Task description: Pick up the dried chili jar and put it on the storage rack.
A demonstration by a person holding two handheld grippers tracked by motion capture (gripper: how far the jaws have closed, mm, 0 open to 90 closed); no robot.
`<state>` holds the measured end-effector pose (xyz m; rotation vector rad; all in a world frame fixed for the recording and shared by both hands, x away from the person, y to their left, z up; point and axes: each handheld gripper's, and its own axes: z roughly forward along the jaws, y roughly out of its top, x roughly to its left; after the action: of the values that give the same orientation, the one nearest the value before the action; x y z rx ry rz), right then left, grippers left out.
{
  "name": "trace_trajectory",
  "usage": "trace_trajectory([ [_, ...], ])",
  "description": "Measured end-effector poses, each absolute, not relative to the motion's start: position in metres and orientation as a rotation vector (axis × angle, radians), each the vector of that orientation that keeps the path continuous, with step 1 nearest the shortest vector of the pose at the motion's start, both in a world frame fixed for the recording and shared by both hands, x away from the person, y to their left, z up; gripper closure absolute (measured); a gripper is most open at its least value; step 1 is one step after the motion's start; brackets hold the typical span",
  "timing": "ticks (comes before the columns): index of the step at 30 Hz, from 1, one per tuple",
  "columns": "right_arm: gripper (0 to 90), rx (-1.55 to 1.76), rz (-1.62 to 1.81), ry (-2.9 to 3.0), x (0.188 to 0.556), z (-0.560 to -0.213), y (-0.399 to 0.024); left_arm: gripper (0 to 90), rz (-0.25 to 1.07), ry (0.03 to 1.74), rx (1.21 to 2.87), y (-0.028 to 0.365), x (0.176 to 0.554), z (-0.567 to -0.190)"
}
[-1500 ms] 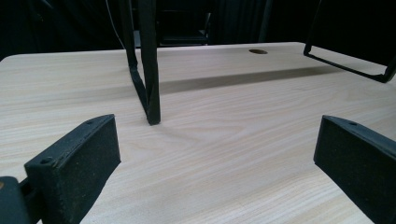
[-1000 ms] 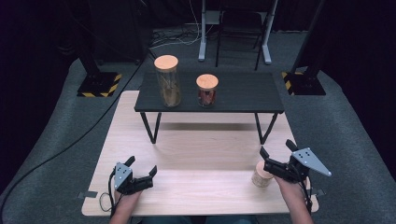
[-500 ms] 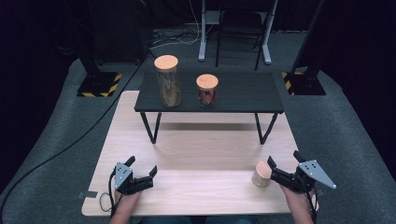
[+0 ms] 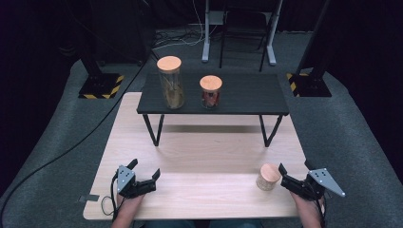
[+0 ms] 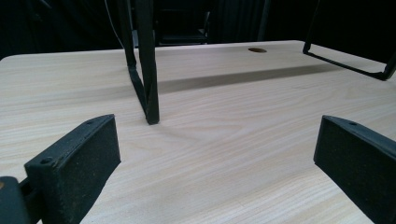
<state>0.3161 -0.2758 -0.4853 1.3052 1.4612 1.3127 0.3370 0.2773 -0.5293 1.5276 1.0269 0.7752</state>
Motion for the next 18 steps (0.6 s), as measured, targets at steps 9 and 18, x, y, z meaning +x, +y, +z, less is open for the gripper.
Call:
trace_trajectory([
  [9, 0.8, 1.332, 1.278, 1.454, 0.317, -0.496, -0.284, 0.0, 0.771, 1.027, 1.529, 0.277, 0.337, -0.529],
  [18, 0.7, 1.356, 1.257, 1.446, 0.316, -0.51, -0.291, 0.0, 0.771, 1.026, 1.529, 0.277, 0.337, -0.529],
])
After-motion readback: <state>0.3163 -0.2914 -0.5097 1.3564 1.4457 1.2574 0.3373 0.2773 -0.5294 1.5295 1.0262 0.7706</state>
